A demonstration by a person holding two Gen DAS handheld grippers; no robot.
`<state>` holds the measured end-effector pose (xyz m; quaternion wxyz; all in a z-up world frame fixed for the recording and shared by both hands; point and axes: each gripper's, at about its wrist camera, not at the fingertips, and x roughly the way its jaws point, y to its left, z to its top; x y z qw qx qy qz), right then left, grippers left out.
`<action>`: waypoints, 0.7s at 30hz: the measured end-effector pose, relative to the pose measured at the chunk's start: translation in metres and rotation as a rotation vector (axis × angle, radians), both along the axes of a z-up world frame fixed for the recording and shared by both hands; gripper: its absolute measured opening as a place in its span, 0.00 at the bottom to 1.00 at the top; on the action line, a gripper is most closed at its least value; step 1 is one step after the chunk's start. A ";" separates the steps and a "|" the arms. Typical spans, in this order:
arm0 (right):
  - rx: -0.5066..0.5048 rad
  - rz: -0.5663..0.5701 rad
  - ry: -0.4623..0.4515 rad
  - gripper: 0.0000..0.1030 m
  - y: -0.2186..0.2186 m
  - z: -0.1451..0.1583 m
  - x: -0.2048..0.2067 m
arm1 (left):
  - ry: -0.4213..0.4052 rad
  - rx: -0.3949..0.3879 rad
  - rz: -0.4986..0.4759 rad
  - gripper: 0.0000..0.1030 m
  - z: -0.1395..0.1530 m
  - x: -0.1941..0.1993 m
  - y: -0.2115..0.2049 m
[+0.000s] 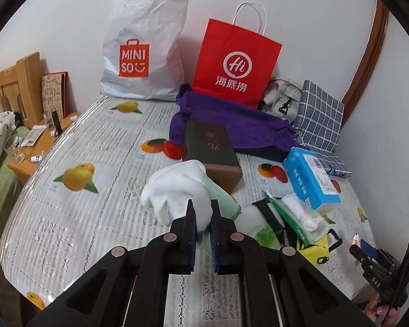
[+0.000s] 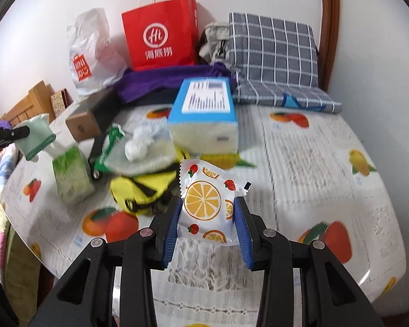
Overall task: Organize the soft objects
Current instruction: 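Carry the packet and white cloth with both tools toward the purple towel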
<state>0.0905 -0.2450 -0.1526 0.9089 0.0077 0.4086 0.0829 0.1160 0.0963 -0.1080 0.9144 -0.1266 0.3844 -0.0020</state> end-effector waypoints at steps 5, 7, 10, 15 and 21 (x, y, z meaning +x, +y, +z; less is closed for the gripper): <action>0.015 0.009 -0.013 0.38 0.004 0.017 0.013 | -0.023 0.000 0.003 0.08 0.013 0.006 0.000; 0.009 0.007 -0.019 0.38 0.006 0.023 0.020 | -0.031 -0.005 0.005 0.08 0.020 0.010 0.001; 0.011 0.002 -0.039 0.38 0.008 0.035 0.029 | -0.042 0.007 0.006 0.08 0.028 0.015 -0.001; 0.018 -0.002 -0.070 0.38 0.007 0.055 0.045 | -0.055 0.021 0.005 0.08 0.041 0.028 -0.004; 0.018 0.007 -0.109 0.38 0.008 0.076 0.067 | -0.071 0.043 0.006 0.08 0.053 0.044 -0.008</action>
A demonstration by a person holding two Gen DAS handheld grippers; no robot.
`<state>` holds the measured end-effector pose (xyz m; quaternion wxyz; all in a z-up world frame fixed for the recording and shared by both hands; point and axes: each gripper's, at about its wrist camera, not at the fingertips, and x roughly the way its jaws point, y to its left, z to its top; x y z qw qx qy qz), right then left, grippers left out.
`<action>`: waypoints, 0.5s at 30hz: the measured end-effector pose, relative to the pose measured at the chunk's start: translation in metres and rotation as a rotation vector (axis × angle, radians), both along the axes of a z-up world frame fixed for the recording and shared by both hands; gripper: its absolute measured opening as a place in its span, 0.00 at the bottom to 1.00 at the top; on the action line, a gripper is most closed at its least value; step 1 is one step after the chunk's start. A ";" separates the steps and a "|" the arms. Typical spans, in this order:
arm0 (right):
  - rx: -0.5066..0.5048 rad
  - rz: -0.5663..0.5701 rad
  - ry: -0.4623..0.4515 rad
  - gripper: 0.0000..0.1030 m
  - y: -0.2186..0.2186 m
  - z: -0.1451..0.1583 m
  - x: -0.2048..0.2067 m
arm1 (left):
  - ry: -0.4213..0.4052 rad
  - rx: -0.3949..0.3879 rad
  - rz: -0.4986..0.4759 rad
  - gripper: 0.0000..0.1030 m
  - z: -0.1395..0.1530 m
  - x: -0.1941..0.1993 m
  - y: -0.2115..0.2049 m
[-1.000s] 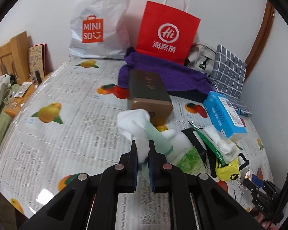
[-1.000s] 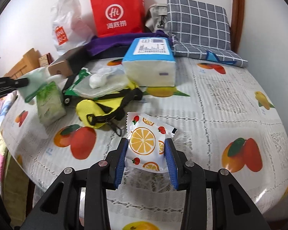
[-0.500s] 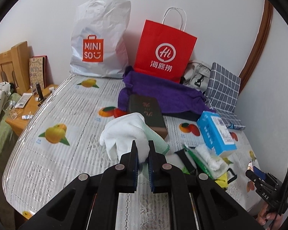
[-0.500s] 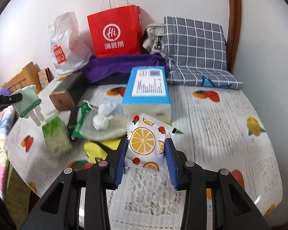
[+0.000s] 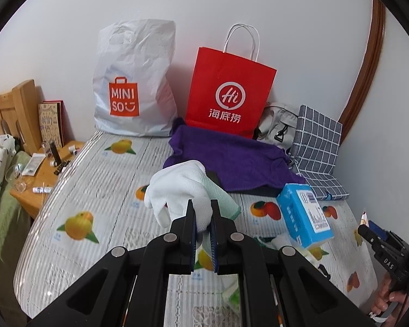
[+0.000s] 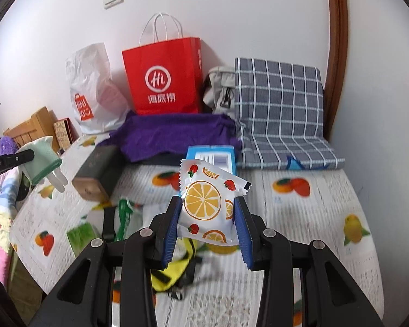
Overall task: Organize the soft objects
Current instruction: 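Carry the packet and white cloth with both tools toward the purple towel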
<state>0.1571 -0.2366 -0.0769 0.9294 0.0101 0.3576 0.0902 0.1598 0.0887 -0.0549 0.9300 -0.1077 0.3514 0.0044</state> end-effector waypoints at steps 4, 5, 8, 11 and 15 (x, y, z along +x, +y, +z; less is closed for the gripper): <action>0.002 0.004 -0.017 0.38 0.003 0.009 0.016 | -0.004 0.030 0.006 0.08 0.006 0.013 -0.003; 0.004 0.006 -0.020 0.38 0.003 0.010 0.020 | -0.004 0.038 0.007 0.08 0.007 0.016 -0.005; 0.010 0.010 -0.030 0.38 0.006 0.014 0.033 | -0.003 0.065 0.010 0.08 0.010 0.029 -0.008; 0.014 0.019 -0.036 0.38 0.011 0.017 0.047 | 0.000 0.082 0.012 0.08 0.012 0.040 -0.012; 0.016 0.032 -0.041 0.38 0.018 0.021 0.063 | 0.005 0.103 0.002 0.08 0.014 0.057 -0.018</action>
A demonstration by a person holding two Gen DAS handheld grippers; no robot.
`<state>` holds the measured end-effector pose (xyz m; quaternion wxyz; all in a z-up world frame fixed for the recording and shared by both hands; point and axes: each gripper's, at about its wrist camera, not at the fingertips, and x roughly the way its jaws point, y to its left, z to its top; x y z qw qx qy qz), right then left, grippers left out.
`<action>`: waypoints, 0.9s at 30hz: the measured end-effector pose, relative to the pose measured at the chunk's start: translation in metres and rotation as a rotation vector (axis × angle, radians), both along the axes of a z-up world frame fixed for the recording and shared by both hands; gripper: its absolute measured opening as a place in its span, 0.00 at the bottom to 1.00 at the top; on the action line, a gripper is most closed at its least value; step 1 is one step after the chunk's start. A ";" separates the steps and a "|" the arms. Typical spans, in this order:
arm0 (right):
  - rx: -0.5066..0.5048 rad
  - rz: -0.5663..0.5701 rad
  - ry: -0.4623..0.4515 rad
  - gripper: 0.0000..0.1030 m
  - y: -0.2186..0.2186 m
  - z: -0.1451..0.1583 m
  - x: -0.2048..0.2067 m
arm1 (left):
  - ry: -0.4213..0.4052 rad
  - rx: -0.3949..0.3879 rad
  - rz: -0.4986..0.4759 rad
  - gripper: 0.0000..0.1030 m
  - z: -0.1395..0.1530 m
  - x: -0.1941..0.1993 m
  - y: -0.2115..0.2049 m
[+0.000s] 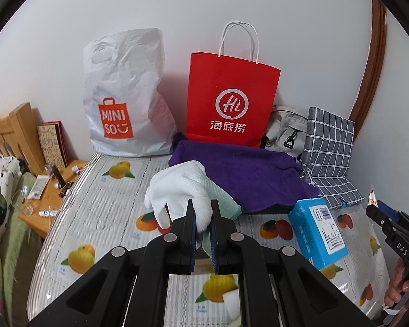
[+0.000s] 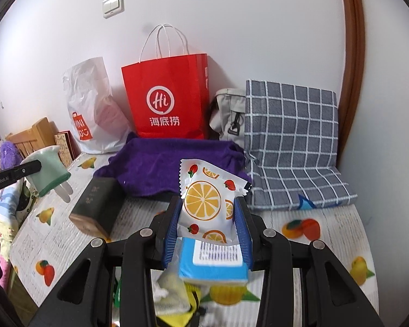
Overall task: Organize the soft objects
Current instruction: 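Carry the packet and white cloth with both tools toward the purple towel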
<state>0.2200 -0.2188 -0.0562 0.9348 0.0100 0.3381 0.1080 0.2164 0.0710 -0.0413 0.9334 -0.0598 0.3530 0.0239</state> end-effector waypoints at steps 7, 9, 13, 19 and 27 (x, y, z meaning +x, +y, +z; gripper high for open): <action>-0.005 0.020 0.000 0.38 0.010 0.002 0.023 | -0.008 0.010 -0.011 0.08 0.003 0.022 -0.009; -0.006 0.022 0.000 0.38 0.011 0.003 0.027 | -0.012 0.008 -0.014 0.08 0.005 0.029 -0.011; -0.002 0.023 -0.005 0.38 0.012 0.005 0.038 | -0.021 0.019 -0.023 0.08 0.010 0.041 -0.015; 0.000 0.021 -0.015 0.38 0.011 0.011 0.056 | -0.032 0.037 -0.032 0.08 0.016 0.061 -0.020; 0.004 0.035 -0.024 0.38 0.012 0.014 0.088 | -0.021 0.068 -0.032 0.08 0.014 0.097 -0.022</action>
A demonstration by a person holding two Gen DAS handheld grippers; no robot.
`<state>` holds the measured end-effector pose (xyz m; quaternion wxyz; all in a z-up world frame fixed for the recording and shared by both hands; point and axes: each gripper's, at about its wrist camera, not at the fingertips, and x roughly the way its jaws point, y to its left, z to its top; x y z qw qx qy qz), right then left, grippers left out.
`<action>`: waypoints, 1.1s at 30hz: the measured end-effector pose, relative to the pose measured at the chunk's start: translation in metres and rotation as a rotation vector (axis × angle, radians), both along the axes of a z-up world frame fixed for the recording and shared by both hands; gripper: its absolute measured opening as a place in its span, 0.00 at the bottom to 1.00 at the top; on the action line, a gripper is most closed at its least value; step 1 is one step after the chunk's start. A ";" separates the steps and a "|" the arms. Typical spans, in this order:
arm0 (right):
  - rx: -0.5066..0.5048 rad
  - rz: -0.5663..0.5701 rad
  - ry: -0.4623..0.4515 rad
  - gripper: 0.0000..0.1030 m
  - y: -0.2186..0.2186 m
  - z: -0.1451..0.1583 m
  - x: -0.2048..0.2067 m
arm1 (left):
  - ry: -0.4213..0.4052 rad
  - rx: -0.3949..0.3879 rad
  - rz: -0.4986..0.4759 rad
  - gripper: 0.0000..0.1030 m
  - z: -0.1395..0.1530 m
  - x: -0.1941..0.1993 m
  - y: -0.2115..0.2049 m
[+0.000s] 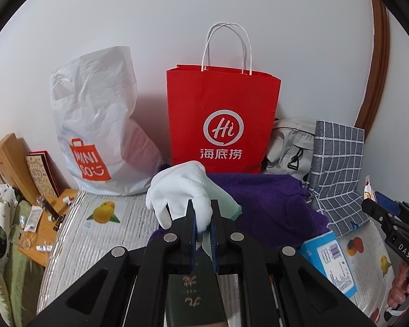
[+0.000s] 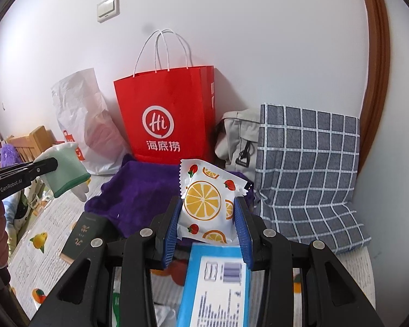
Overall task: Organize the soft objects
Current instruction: 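Carry the packet and white cloth with both tools toward the purple towel, then open the right tool onto the purple towel while the left tool releases the cloth there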
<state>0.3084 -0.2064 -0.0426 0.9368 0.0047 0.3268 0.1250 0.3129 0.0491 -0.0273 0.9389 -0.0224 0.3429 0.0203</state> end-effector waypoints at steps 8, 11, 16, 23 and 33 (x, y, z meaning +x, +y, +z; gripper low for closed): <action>0.000 0.023 0.015 0.38 0.011 -0.009 0.036 | 0.016 0.005 0.000 0.08 -0.010 0.040 0.000; -0.003 0.036 0.029 0.38 0.016 -0.013 0.049 | 0.033 -0.005 -0.002 0.08 -0.018 0.056 0.001; -0.024 0.052 0.042 0.38 0.024 -0.024 0.071 | 0.075 -0.026 0.003 0.08 -0.037 0.079 0.005; -0.044 0.094 0.145 0.38 0.037 -0.063 0.106 | 0.143 -0.018 -0.007 0.08 -0.067 0.111 0.005; -0.054 0.085 0.299 0.38 0.033 -0.116 0.132 | 0.231 -0.045 0.006 0.08 -0.100 0.132 0.027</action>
